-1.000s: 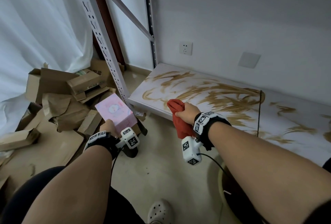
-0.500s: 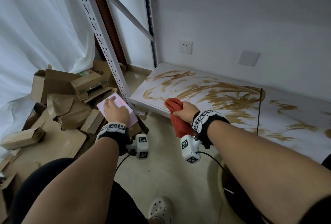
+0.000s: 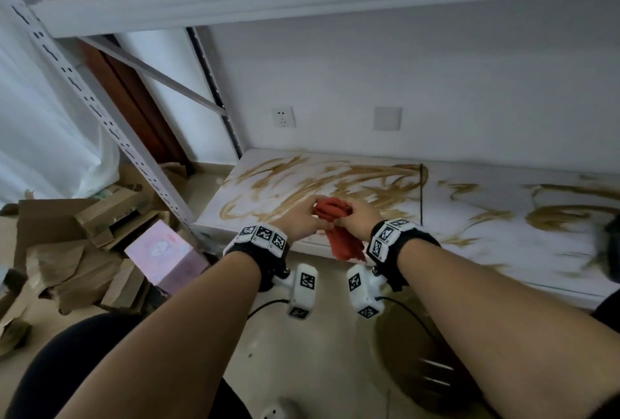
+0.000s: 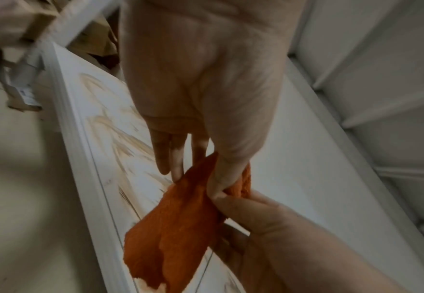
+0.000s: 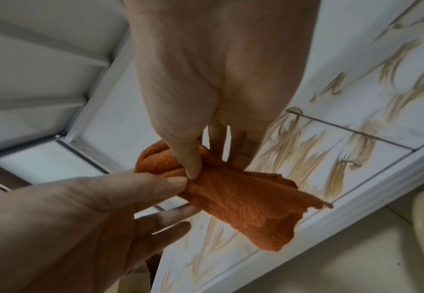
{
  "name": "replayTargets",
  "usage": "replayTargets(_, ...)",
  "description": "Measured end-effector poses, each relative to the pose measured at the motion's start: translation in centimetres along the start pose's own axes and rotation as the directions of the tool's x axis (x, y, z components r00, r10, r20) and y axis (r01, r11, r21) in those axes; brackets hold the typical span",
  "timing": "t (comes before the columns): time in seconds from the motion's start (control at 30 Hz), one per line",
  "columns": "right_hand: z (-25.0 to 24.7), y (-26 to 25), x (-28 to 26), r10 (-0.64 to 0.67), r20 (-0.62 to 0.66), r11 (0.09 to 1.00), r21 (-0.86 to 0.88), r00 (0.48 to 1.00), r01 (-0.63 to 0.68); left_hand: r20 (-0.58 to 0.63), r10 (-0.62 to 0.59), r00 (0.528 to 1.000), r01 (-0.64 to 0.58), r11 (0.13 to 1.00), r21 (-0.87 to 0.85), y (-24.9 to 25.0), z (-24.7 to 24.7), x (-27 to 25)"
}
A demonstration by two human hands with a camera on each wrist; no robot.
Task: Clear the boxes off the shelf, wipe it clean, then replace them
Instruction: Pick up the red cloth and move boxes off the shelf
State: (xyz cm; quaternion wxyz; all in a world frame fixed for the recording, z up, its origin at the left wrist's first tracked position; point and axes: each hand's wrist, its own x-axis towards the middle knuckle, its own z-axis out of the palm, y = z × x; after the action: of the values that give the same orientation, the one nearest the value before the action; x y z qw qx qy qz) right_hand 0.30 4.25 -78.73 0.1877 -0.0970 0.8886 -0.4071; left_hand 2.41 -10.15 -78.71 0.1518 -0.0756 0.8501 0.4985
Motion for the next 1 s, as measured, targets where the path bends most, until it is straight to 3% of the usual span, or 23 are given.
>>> replayTargets(0.17,-4.9,4.8,-1.0,0.107,-0.125,0.988,0.124,0.986,-0.091,-0.037,-0.004,0.999,0.009,0.990,0.138,3.7,4.7,3.4)
replayTargets(0.27,-8.7,9.1,-1.7,0.225,-0.219,0.972,0.119,0.949,-0.203,-0.011,0.030,0.999,-0.027,0.978,0.207,6.0,8.0,5.8)
replayTargets(0.47,-16.8,18.3,-3.0,0.410,-0.414,0.907,0.086,0.813,-0.413,0.062,0.133,0.989,-0.145,0.944,0.295,13.0,15.9,9.6)
replayTargets(0.63,-22.9,25.3,-4.2,0.520,-0.526,0.800,0.024,0.672,-0.600,0.123,0.217,0.968,-0.249,0.878,0.410,17.7,22.9,12.3)
replayTargets(0.77,-26.5,31.0,-5.8,0.570,-0.567,0.719,-0.007,0.595,-0.695,0.204,0.216,0.955,-0.288,0.840,0.459,20.4,28.0,13.8)
replayTargets(1.0,-30.3,37.3,-9.0,0.693,-0.525,0.554,-0.050,0.494,-0.831,0.280,0.210,0.937,-0.330,0.799,0.503,22.0,33.9,16.0)
